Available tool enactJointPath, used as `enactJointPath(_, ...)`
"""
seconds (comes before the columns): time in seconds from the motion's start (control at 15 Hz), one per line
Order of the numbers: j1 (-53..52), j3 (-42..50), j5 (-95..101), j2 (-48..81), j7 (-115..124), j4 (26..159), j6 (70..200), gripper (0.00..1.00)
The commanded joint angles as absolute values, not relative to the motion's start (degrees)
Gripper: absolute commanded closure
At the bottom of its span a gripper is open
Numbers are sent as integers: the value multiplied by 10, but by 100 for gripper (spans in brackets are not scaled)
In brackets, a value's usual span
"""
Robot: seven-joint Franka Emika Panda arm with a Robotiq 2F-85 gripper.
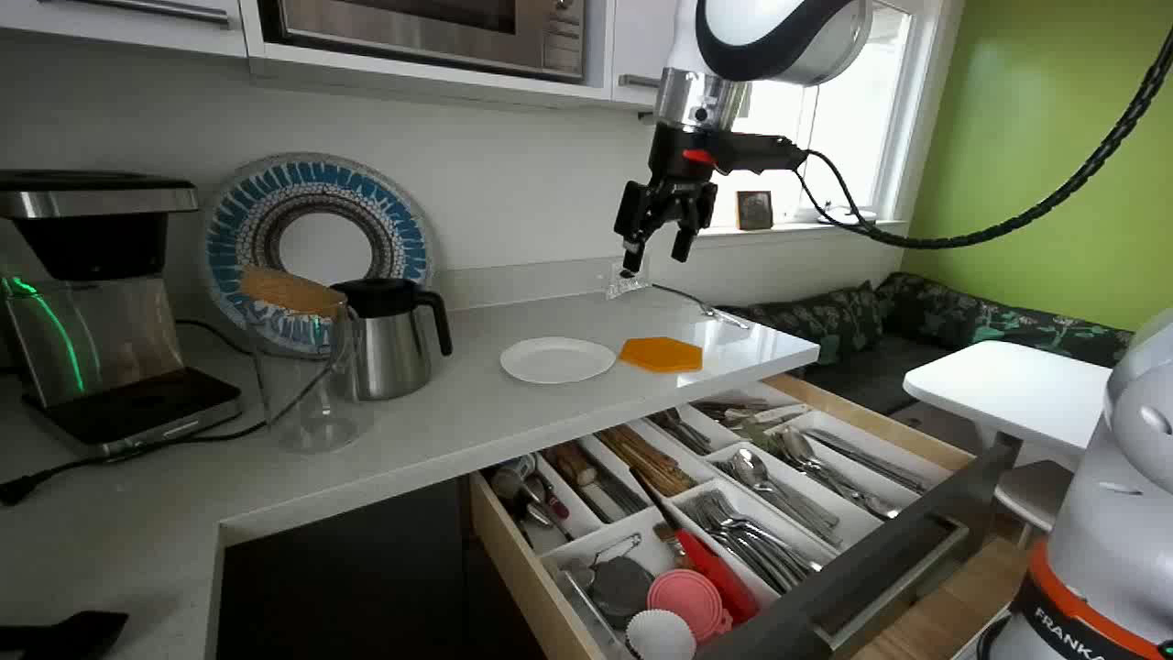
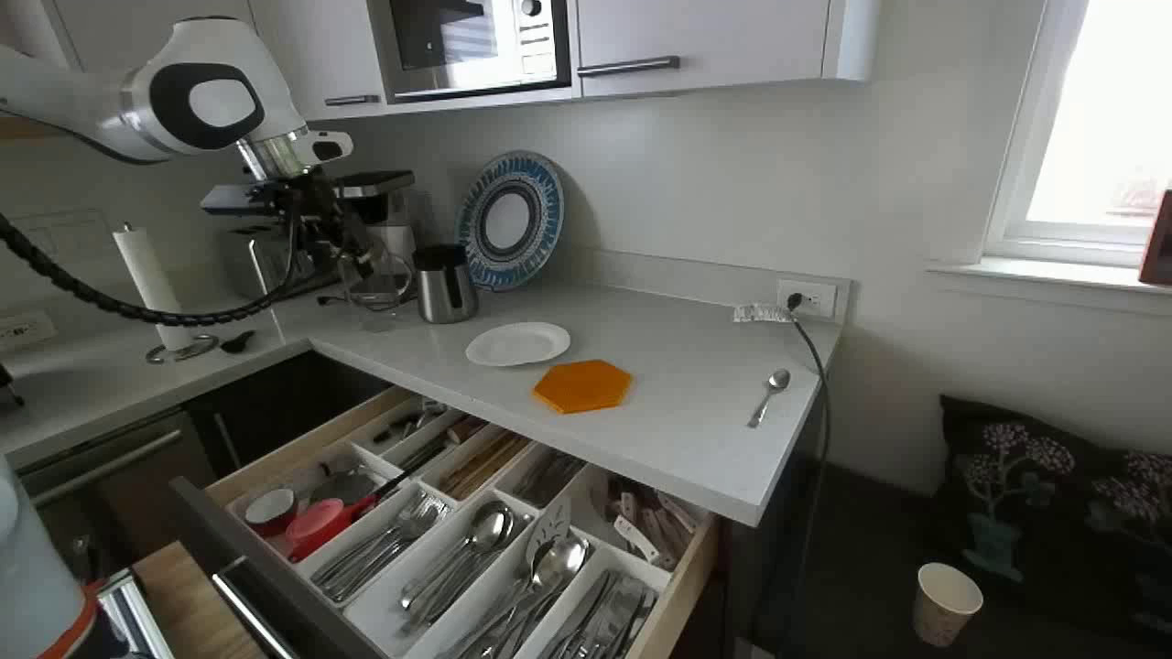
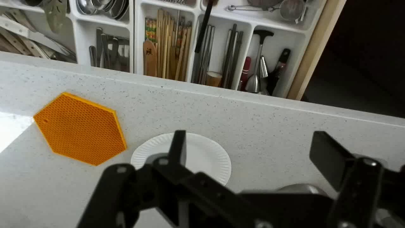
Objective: Put the spoon inside the drawer
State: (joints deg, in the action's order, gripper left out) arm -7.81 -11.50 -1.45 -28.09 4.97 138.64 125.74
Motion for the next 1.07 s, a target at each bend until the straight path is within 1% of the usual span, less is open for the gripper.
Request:
enactJointPath(0.0, -83, -111, -11, -280, 52, 1385, 1256, 0)
enactJointPath(0.73, -83, -111, -11, -280, 52, 1385, 1256, 0)
enactJointPath(1.0, -66, -71, -17, -284, 34, 1343, 1273, 0)
